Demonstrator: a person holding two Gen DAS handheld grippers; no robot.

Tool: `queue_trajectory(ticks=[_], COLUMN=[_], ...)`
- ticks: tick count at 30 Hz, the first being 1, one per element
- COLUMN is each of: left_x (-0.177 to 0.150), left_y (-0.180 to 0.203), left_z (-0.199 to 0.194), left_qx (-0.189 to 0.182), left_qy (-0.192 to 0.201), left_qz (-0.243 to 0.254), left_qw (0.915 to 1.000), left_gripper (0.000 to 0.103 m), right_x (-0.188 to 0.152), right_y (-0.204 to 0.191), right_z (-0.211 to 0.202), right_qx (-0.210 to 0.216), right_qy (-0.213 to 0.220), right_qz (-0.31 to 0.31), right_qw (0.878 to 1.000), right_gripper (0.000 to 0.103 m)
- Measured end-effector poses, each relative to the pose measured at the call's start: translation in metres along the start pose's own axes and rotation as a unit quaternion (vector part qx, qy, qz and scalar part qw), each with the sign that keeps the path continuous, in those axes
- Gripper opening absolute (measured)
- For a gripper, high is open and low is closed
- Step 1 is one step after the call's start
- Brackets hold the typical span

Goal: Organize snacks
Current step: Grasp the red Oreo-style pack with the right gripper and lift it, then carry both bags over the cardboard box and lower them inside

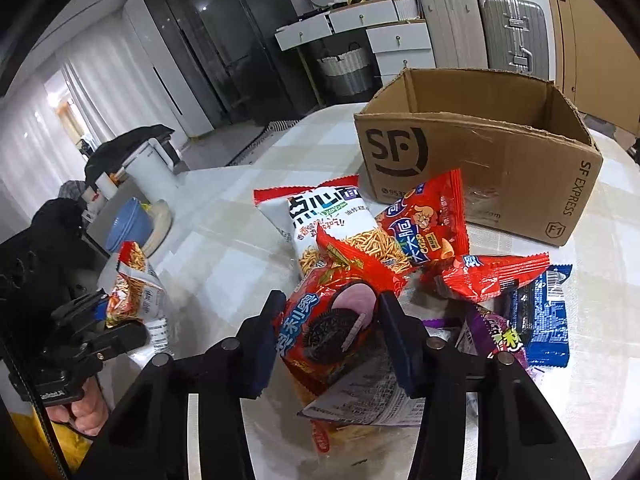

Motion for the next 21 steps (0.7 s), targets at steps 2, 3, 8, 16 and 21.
queue_trajectory(ticks=[2, 3, 8, 16, 21], left_x=[0.001, 0.001, 0.006, 0.035, 0.071], left_y=[0.0, 0.001, 0.012, 0.028, 0.049], left_z=[0.0, -0.001, -0.003, -0.006, -0.006], left_qx=[0.001, 0.001, 0.002, 0.004, -0.001], left_qy=[0.0, 0.001, 0.002, 0.011, 0.024], left_qz=[0.001, 0.001, 0.008, 0.015, 0.029], left_qw=[1.0, 1.0, 1.0, 0.9998, 0.9993], left_gripper=[0.04, 0.04, 0.04, 0.04, 0.04], right_x=[-0.001, -0.001, 0.0, 0.025, 0.047], right_y=[-0.003, -0.004, -0.009, -0.008, -0.003], right_z=[-0.004, -0.008, -0.029, -0.097, -0.136], right_qx=[0.013, 0.015, 0.027, 0.055, 0.077], right_qy=[0.007, 0.011, 0.037, 0.104, 0.136], right_qz=[0.003, 0.002, 0.01, 0.035, 0.054], right_qw=[1.0, 1.0, 0.999, 0.992, 0.986], right_gripper=[0.048, 0.048, 0.048, 0.048, 0.048])
Point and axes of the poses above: each gripper's, at about its wrist camera, not at the fingertips, and z roughly the way its jaws point, y to its right, x to its top, the point moved 9 cm from there along z, roughly the way its jaws point, and after that the axes turned 5 degrees about y, right-handed, at the moved point
